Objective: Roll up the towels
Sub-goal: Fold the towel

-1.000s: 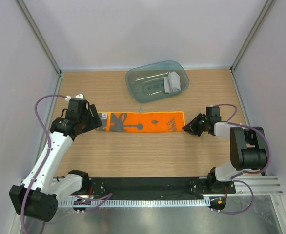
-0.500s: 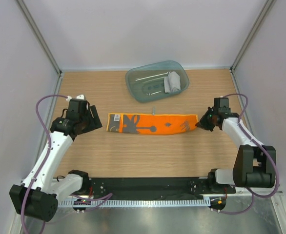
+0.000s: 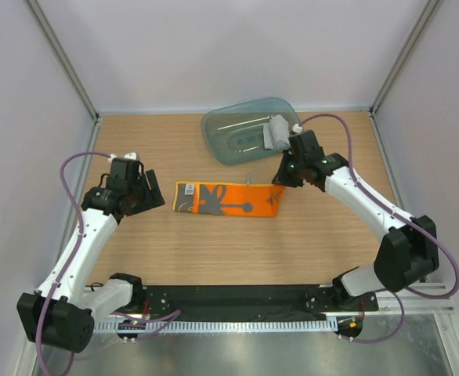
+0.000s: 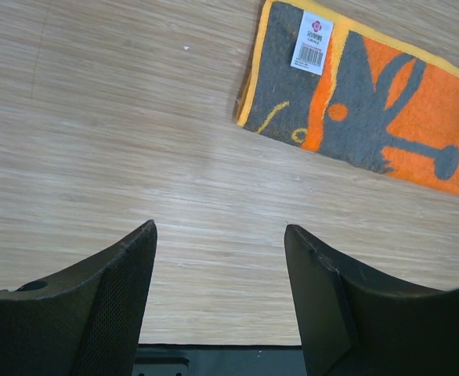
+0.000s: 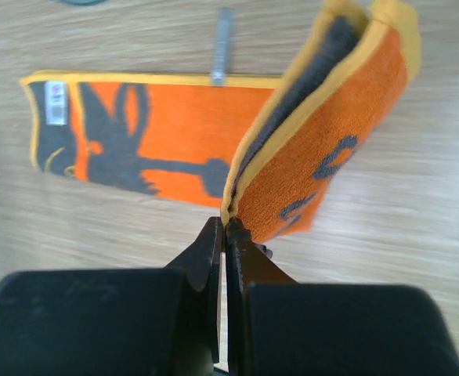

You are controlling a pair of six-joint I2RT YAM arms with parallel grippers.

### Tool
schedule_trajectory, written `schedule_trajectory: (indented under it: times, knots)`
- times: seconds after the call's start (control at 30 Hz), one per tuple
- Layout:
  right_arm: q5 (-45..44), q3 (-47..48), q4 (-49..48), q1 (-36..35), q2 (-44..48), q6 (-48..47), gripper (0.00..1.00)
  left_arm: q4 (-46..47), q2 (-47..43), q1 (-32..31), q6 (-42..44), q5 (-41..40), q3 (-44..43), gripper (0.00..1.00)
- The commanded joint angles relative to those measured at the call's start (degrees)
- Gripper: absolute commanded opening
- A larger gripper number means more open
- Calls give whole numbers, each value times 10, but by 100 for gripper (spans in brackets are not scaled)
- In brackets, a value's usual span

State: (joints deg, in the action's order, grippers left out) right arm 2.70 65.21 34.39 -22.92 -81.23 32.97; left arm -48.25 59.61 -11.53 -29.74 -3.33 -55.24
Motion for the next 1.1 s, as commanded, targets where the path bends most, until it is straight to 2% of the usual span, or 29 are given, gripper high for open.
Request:
schedule_trajectory:
  times: [0.0, 0.3, 0.5, 0.8, 1.07]
  knots:
    - [-22, 90, -7, -59, -42, 17, 1, 11, -6, 5, 7, 12, 2, 67]
    - [-44, 236, -20, -162, -185, 49, 1, 12, -9, 8, 8, 13, 2, 67]
    - [-50, 299, -27, -201, -253, 65, 1, 12, -10, 8, 7, 14, 4, 67]
    - [-47, 359, -33, -240, -313, 76, 1, 12, -11, 8, 6, 9, 5, 67]
    - [-35, 370, -58, -266, -350, 82, 1, 12, -10, 9, 6, 10, 5, 67]
